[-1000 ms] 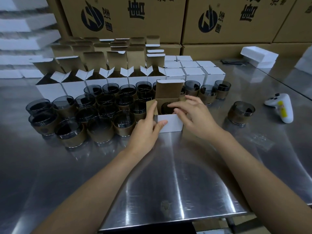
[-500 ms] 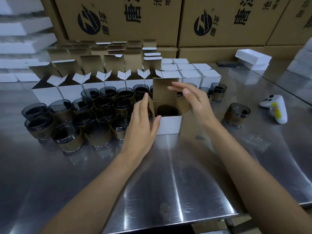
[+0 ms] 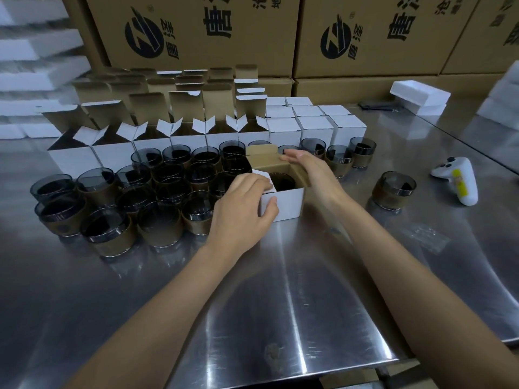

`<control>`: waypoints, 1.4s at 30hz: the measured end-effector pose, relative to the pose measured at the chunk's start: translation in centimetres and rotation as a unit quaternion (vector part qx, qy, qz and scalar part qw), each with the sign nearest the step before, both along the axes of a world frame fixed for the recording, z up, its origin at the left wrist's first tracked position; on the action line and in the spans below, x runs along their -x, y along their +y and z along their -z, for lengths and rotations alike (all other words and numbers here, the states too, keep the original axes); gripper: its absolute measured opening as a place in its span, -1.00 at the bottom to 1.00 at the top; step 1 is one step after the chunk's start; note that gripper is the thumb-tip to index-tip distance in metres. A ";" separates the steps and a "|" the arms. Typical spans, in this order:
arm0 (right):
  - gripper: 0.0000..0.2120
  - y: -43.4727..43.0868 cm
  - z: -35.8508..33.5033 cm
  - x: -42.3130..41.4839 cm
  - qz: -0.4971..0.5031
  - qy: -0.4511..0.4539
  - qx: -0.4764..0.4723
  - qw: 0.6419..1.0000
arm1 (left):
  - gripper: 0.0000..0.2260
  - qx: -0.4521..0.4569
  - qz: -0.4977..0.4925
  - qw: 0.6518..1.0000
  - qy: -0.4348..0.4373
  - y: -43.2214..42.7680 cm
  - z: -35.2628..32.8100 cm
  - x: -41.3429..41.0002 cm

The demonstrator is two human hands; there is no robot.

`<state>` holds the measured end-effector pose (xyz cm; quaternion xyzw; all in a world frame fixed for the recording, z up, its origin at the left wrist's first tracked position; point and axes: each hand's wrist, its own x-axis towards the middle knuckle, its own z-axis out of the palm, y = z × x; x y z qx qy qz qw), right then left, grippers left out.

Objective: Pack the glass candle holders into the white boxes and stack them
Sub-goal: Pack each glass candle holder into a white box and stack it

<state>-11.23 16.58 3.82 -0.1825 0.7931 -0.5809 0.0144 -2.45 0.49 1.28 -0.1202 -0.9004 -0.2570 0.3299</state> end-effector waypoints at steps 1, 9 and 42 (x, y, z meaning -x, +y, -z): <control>-0.58 0.2 0.0 0.2 0.000 -0.018 0.008 1.000 | -0.85 0.003 -0.012 1.000 0.007 0.2 -0.2 0.0; -0.53 1.8 2.0 0.4 -0.071 -0.116 0.243 0.961 | -0.83 0.018 -0.049 0.998 0.043 0.2 -0.8 0.4; -0.65 1.1 2.4 -1.3 -0.070 0.057 0.088 0.992 | -0.82 -0.139 0.031 0.990 0.026 -0.3 0.8 -0.3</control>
